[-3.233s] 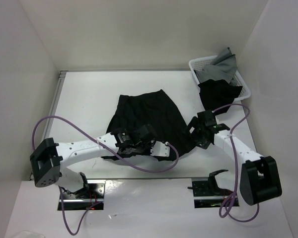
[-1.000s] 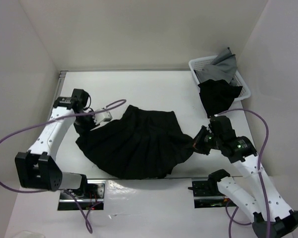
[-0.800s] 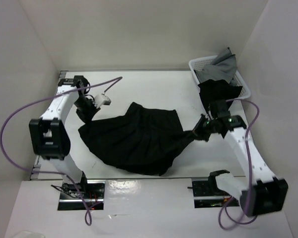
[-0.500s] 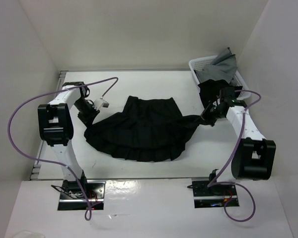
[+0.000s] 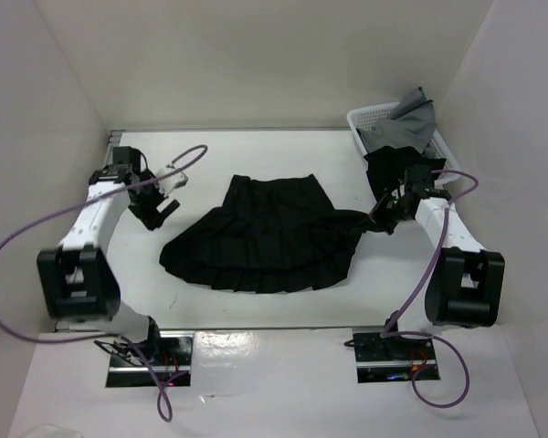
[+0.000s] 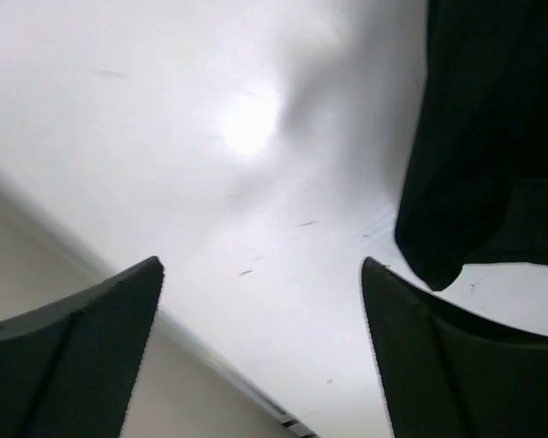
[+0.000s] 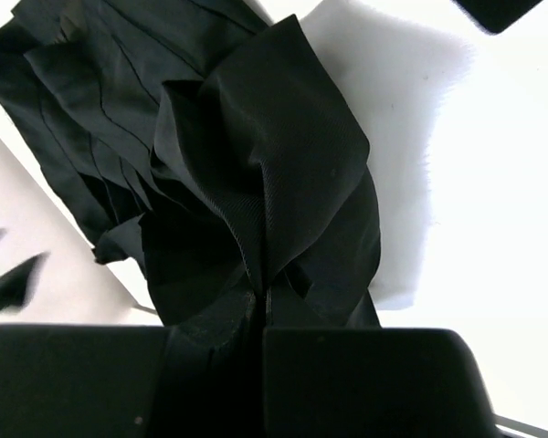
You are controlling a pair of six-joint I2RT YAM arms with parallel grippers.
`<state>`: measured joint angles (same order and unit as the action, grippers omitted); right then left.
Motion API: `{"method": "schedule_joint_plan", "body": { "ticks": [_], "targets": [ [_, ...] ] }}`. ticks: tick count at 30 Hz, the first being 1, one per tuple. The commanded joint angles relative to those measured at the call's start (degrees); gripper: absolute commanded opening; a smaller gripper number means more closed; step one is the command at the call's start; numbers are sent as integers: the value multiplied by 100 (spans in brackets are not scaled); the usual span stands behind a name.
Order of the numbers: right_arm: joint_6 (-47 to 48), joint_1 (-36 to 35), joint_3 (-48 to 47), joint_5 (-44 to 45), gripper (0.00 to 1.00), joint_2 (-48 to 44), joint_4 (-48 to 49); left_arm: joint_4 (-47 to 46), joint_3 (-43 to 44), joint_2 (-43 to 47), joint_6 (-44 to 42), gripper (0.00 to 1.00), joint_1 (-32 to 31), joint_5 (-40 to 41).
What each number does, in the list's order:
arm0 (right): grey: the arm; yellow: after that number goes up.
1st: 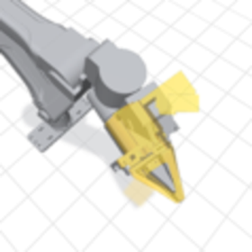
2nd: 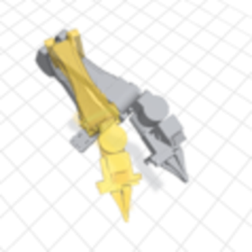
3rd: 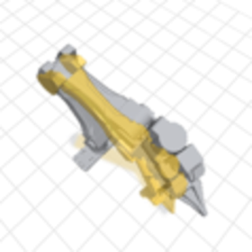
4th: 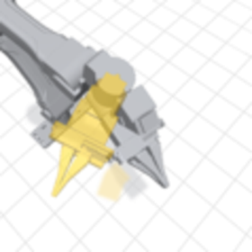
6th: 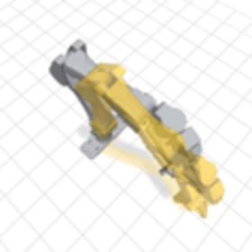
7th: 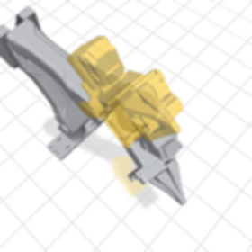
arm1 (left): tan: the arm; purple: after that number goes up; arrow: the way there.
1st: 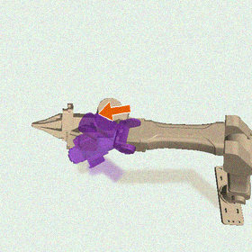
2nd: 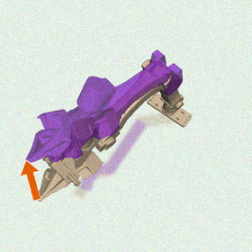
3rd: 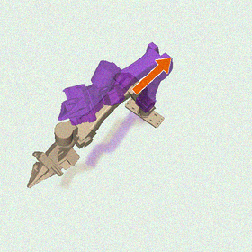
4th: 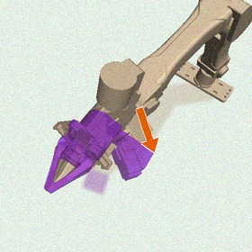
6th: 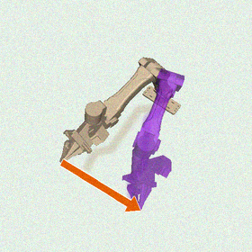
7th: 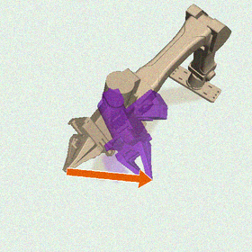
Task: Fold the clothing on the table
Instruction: Fold the skirt
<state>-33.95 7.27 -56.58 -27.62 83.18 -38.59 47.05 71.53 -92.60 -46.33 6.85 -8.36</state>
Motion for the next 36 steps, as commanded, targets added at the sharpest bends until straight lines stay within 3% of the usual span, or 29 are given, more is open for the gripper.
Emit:
{"method": "schedule_joint_plan", "body": {
  "ticks": [1, 4, 7, 8, 10, 11, 13, 14, 17, 22, 25, 28, 36],
  "targets": [
    [-15, -155, 77, 45, 0, -214, 220, -1276, 70, 1314, 96, 97, -411, 492],
    [-15, -235, 77, 99, 0, -214, 273, -613, 712, 1235, 81, 100, -535, 284],
    [-15, -287, 182, 151, 0, -214, 343, -346, 776, 1419, -43, 100, -1534, 317],
    [-15, -287, 182, 151, 0, -214, 395, -345, 453, 1655, -43, 100, -2443, 404],
    [-15, -287, 234, 151, 0, -214, 396, -398, 48, 1928, 271, 100, -3571, 834],
    [-15, -287, 235, 212, 0, -214, 396, -494, -146, 1930, 456, 100, -4682, 984],
    [99, -287, 235, 274, 0, -214, 335, -495, -638, 1930, 964, 100, -5708, 1301],
    [100, -287, 235, 344, 0, -214, 265, -547, -770, 1843, 1124, 100, -6522, 1371],
    [161, -287, 235, 397, 0, -284, 264, -547, -1000, 1509, 1598, 100, -7301, 1241],
    [161, -287, 401, 397, 0, -390, 317, -995, -1061, 947, 1767, 100, -7356, 1004],
    [161, -287, 454, 397, 0, -390, 370, -1512, -1307, 621, 1767, 100, -7733, 1186],
    [161, -287, 402, 397, 0, -390, 370, -1988, -1369, 85, 1767, 94, -7796, 1293],
    [161, -287, 401, 345, 0, -451, 370, -3509, -2010, -57, 1715, 85, -7717, 2655]
  ]
}}
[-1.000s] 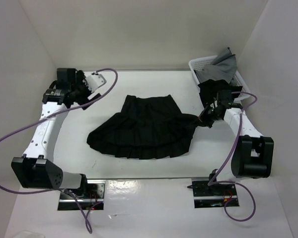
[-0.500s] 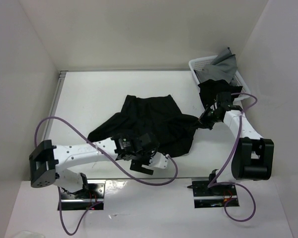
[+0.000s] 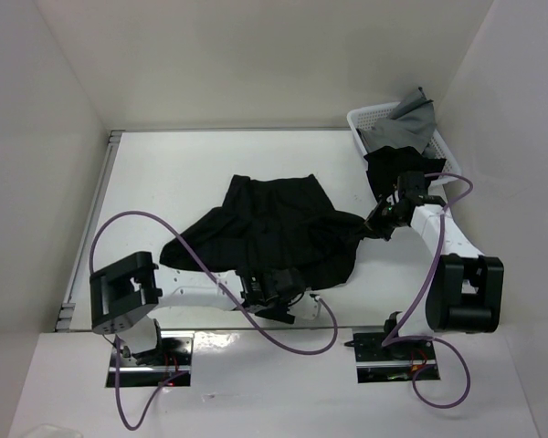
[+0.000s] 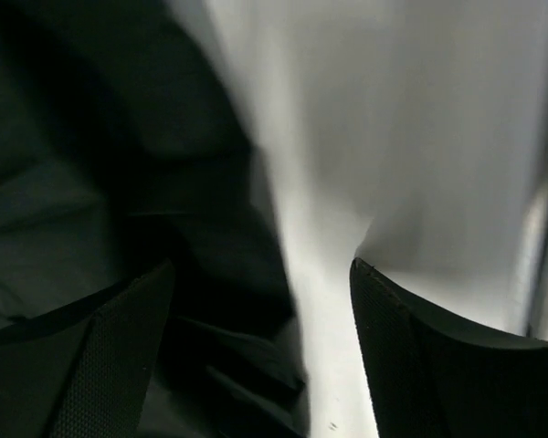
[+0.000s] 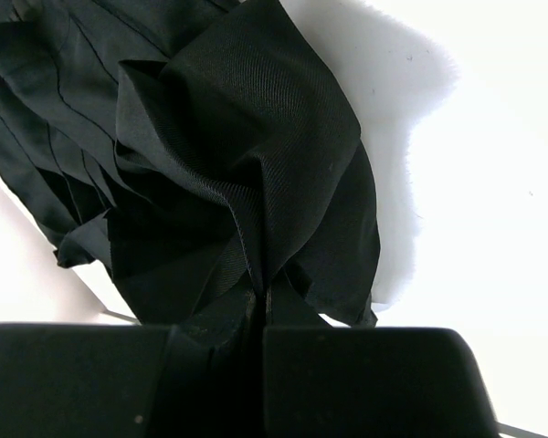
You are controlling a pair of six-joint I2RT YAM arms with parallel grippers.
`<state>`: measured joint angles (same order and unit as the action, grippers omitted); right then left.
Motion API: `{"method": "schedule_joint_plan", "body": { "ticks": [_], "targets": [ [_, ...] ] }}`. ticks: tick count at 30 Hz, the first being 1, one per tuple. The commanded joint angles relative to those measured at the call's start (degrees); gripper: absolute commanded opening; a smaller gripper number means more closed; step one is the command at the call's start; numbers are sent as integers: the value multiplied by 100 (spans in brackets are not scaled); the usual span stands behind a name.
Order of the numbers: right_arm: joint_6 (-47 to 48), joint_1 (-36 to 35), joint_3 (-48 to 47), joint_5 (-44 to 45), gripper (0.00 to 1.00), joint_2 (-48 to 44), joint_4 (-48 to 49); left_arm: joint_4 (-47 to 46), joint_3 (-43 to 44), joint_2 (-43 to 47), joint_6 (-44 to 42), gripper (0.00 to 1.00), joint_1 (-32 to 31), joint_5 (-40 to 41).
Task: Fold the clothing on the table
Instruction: Fold the skirt
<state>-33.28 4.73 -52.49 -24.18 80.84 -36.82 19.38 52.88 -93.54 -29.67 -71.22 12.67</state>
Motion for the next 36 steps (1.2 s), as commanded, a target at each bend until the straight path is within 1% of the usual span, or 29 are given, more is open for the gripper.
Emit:
{"method": "schedule_joint_plan", "body": {
  "ticks": [1, 3, 6, 9, 10, 11, 12, 13, 16, 17, 19, 20, 23, 27, 28, 30, 31, 33, 34, 35, 36],
  "targets": [
    [93, -34, -7, 1, 0, -218, 193, -742, -147, 37, 49, 83, 152, 553],
    [93, -34, 63, 1, 0, -270, 193, -804, -208, -50, 49, 81, 152, 553],
    [93, -34, 116, 1, 0, -270, 254, -804, -208, -391, 119, 76, 152, 281],
    [93, -34, 116, 1, 0, -270, 254, -926, -260, -805, 260, 60, 152, 280],
    [93, -34, 116, 1, 0, -323, 254, -1049, -261, -876, 260, 53, 152, 280],
    [93, -34, 116, 1, 0, -323, 254, -1050, -261, -929, 260, 26, 152, 341],
    [93, -34, 116, 1, 0, -323, 202, -1050, -261, -930, 338, 10, 152, 394],
    [146, -34, 116, 1, 0, -323, 201, -1050, -261, -930, 391, 0, 152, 455],
    [146, -34, 63, 72, 0, -384, 149, -542, -200, -465, 392, 0, 275, 456],
    [146, -34, 63, 124, 0, -385, 149, -384, -199, -90, 392, 0, 371, 456],
    [146, -34, 63, 125, 0, -445, 149, 28, -147, 369, 331, 0, 530, 456],
    [146, -34, 63, 125, 0, -498, 149, 162, -25, 824, 278, 0, 530, 456],
    [146, -34, -50, 125, 0, -613, 96, 680, 256, 1415, 94, 0, 653, 587],
    [216, -34, -112, 125, 0, -666, -149, 1331, 994, 1531, 93, 0, 706, 588],
    [216, -34, -173, 194, 0, -666, -272, 1567, 1292, 1531, 41, 0, 706, 536],
    [269, -34, -174, 195, 0, -814, -326, 1718, 1461, 1531, -143, 0, 706, 535],
    [269, -34, -174, 195, 0, -815, -413, 1719, 1462, 1531, -440, 0, 776, 535],
    [269, 141, -227, 143, 0, -877, -467, 1387, 1462, 1383, -767, 0, 1100, 536],
    [269, 212, -305, 90, 0, -877, -467, 1315, 1566, 1086, -968, 0, 1302, 396],
    [269, 282, -358, -50, 0, -798, -467, 1314, 1732, 866, -970, 0, 1774, 194],
    [269, 335, -428, -138, 0, -728, -467, 1514, 2300, 602, -970, 0, 2022, -43]
  ]
}}
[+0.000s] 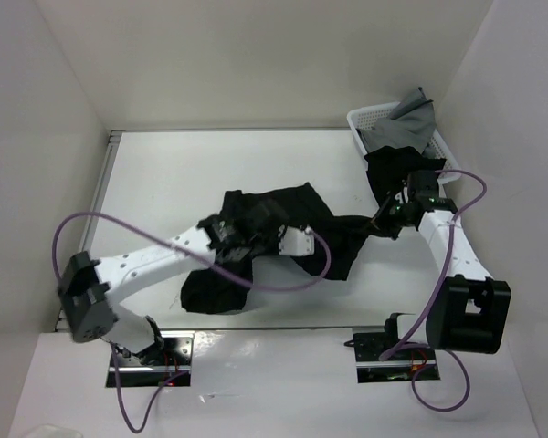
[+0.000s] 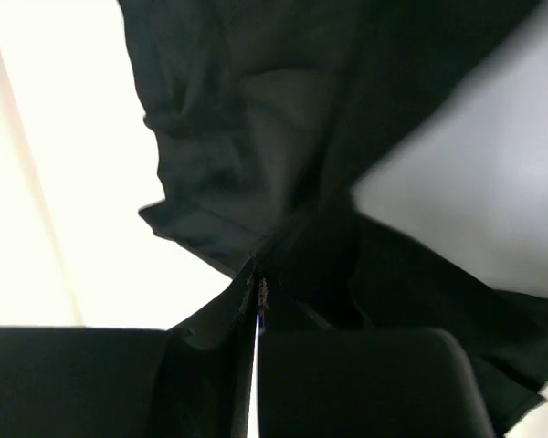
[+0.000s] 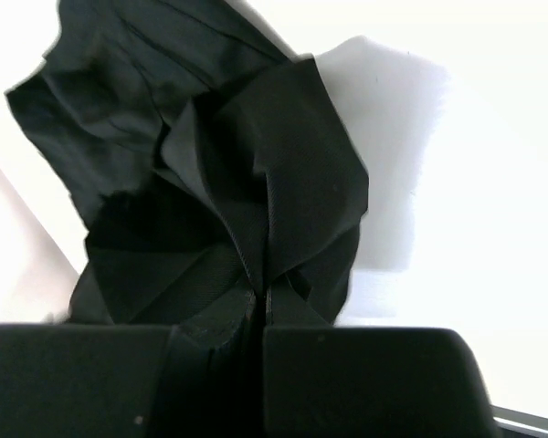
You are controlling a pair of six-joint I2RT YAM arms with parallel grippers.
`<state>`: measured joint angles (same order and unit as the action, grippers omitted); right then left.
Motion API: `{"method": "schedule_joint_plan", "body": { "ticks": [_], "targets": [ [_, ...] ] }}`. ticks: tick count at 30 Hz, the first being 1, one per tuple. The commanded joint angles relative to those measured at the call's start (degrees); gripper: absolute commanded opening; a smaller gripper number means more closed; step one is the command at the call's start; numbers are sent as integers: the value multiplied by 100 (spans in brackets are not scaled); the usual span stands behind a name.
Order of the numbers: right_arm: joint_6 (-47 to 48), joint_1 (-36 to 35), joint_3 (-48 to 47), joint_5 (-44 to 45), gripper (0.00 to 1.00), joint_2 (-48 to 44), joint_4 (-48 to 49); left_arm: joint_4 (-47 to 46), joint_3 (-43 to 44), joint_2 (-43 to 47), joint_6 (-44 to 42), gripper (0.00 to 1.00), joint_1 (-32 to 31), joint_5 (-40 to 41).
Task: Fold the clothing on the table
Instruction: Fold the skirt
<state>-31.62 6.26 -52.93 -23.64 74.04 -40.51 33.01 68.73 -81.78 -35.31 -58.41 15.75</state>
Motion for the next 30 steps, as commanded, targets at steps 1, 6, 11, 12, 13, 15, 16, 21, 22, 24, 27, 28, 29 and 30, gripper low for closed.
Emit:
{"method": "schedule_joint_plan", "body": {
  "ticks": [1, 6, 11, 12, 13, 15, 16, 21, 22, 24, 27, 28, 29, 30],
  "targets": [
    [103, 235, -559, -263, 0, 31, -97, 292, 1051, -1150, -354, 0, 987, -866],
    [103, 235, -851, -580, 0, 356, -97, 566, 1969, -2296, -406, 0, 2289, -1925],
    [208, 288, -781, -764, 0, 594, -97, 750, 2434, -3150, -459, 0, 2738, -2585],
    [208, 288, -781, -765, 1, 594, -97, 750, 2496, -3351, -459, 0, 2852, -2646],
    [208, 288, -720, -765, 2, 594, -97, 750, 2496, -3414, -459, 0, 2905, -2647],
    [148, 341, -719, -765, 7, 594, -19, 618, 2496, -3598, -459, 0, 2984, -2796],
    [147, 410, -719, -765, 24, 516, 69, 618, 2548, -3678, -459, 0, 3037, -2796],
    [-21, 429, -937, -1204, 100, 24, 649, 680, 2619, -4030, -459, 0, 3090, -3016],
    [41, 368, -1069, -1205, 100, -82, 650, 628, 2524, -4030, -459, 0, 3090, -3016],
    [312, 105, -1559, -653, 100, -363, 589, 574, 2418, -4030, -459, 0, 3090, -3147],
    [586, -1001, -2193, 638, 100, -487, 317, 574, 2347, -4030, -407, 0, 3090, -3148],
    [639, -1622, -2265, 920, 100, -539, 246, 574, 2295, -4091, -407, 0, 3090, -3209],
    [639, -1898, -2266, 1288, 100, -540, 141, 574, 2294, -4092, -354, 0, 3151, -3262],
    [639, -2153, -2188, 1413, 100, -627, 140, 627, 2294, -4161, -354, 0, 3152, -3262]
  ]
}}
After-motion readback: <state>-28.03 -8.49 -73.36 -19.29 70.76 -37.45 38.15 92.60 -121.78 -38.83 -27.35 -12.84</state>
